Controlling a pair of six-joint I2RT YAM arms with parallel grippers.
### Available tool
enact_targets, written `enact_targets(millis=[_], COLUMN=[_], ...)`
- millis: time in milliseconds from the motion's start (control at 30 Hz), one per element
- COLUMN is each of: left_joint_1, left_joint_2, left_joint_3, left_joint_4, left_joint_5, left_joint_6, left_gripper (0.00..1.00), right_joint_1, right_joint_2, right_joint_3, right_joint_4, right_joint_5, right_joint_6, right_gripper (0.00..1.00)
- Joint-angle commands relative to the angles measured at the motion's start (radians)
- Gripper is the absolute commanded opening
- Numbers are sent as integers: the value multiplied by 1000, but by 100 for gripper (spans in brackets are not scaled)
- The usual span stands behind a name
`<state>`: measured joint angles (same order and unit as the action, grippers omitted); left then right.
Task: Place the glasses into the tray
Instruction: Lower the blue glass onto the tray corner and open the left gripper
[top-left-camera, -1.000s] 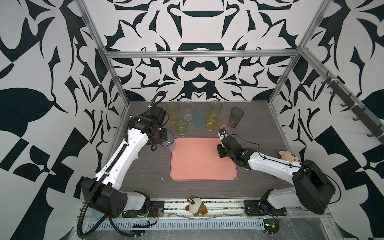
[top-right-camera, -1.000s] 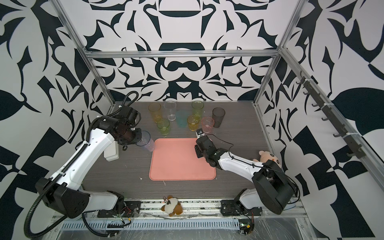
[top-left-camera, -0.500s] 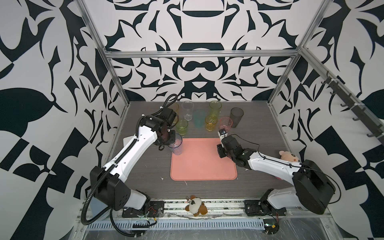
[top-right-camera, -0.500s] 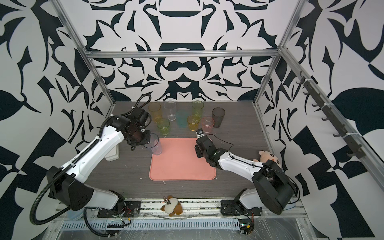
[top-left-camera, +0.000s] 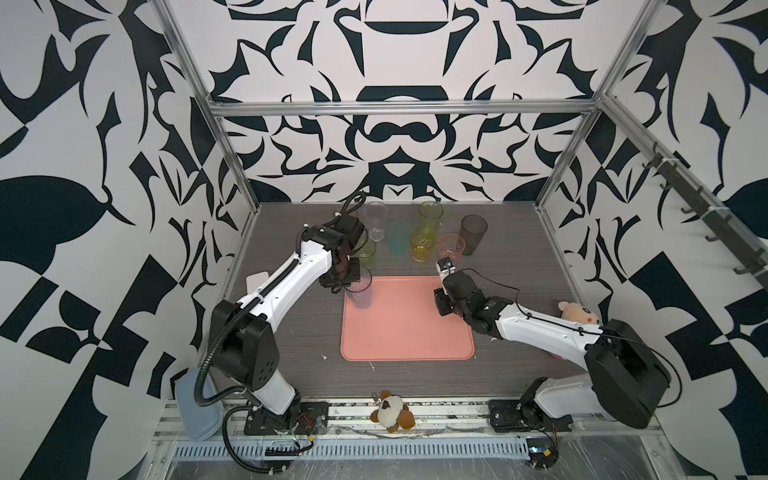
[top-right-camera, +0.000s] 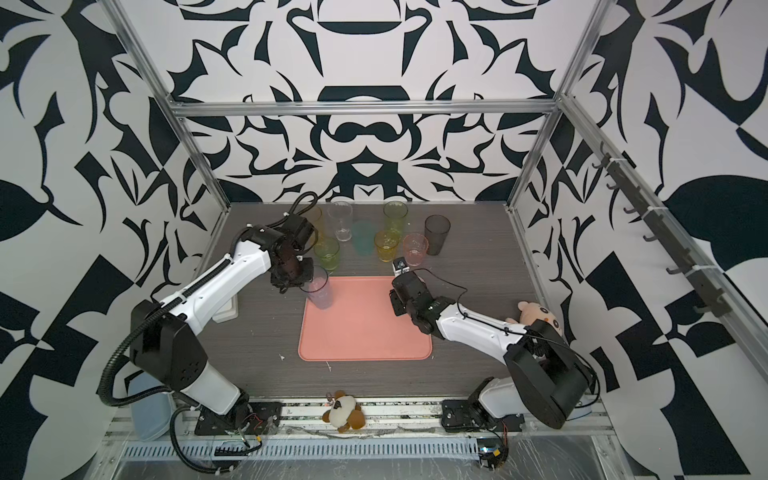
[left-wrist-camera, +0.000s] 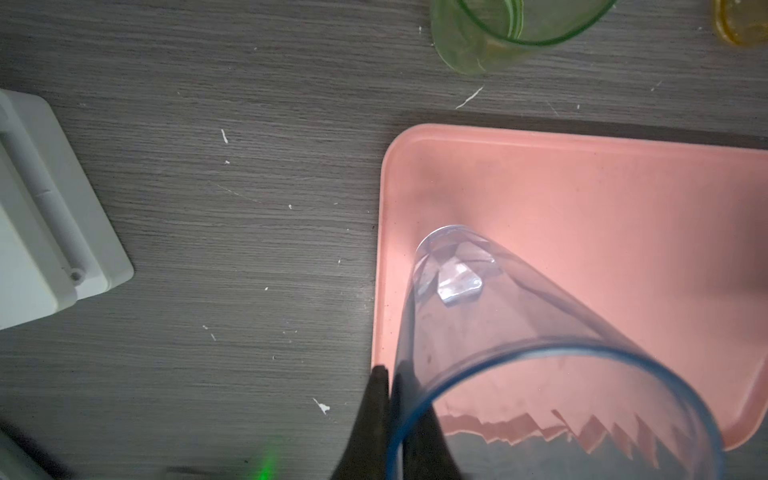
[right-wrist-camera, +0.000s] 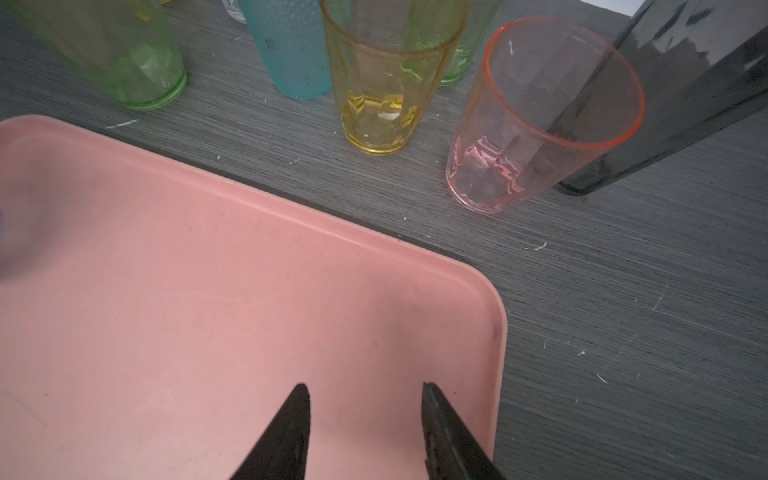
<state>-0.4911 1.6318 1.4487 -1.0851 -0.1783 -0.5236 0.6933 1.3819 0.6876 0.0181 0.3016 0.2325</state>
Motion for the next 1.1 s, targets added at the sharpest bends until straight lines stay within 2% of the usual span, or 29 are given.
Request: enact_targets(millis=[0, 733, 1067], left_joint_1=[-3, -3, -3], left_joint_2=[21, 129, 123], left_joint_3=[52, 93, 103], left_joint_4=[-14, -12, -15], left_joint_5=[-33, -82, -68], left_joint_6=[-36, -73, -76], left_gripper=[0, 0, 26], right_joint_1=[-2, -1, -1], right_joint_2=[0, 3, -1], right_joint_3=[39, 42, 40], right_joint_4=[4, 0, 0], right_joint_5=[19, 19, 18], right_joint_6=[-11, -10, -10], right_gripper=[47, 47, 48])
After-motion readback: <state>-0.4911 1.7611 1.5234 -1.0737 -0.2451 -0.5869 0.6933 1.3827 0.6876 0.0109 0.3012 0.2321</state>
